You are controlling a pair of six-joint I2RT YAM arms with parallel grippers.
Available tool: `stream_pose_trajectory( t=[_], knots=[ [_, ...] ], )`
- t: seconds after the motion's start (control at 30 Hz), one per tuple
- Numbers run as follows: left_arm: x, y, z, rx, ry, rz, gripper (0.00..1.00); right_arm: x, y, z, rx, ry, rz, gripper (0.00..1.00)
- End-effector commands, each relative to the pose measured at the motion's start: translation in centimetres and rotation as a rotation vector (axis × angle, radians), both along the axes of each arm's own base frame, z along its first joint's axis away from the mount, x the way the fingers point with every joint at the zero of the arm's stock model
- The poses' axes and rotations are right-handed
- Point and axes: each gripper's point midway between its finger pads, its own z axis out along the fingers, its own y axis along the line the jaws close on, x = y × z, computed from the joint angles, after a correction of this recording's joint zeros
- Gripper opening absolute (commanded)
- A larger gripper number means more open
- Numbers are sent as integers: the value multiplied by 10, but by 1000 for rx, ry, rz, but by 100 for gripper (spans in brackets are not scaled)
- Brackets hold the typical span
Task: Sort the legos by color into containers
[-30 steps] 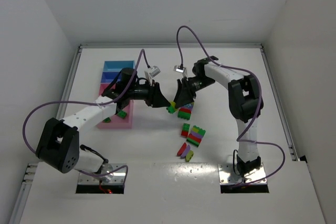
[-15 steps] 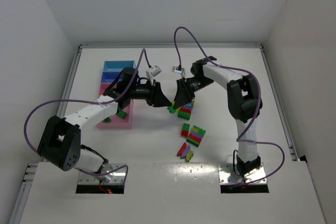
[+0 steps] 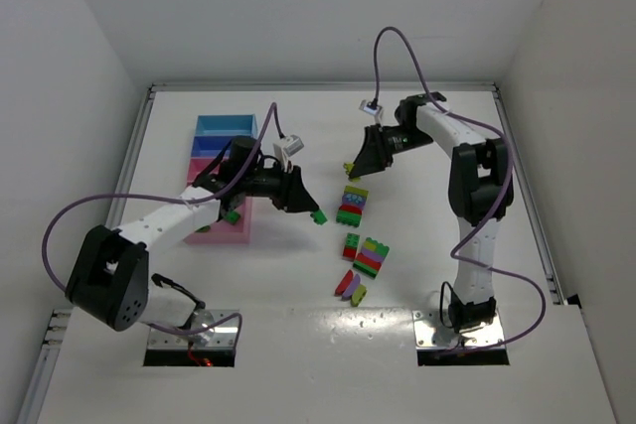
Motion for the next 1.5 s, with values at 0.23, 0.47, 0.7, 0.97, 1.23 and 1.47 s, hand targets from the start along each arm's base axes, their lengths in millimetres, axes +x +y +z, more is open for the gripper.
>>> stream_pose_trajectory(
  t=[0.23,0.47,0.7,0.97,1.23,1.47],
  knots=[
    [25,75,33,322,-335,246,20,-5,5,34,-14,-86,27,0],
    [31,166,29,642,-359,419,14,19,24,54,-110,-138,-38,0],
    [27,227,24,788,-357,522,12,46,48,72,-171,-163,-256,0],
    [25,250,-14,874,-255,452,16,63,63,76,-199,-203,-300,0],
    [12,260,-49,921,-162,376,40,78,72,72,-207,-199,-312,0],
    [15,266,-56,863,-114,387,92,112,99,66,-239,-247,-348,0]
  ],
)
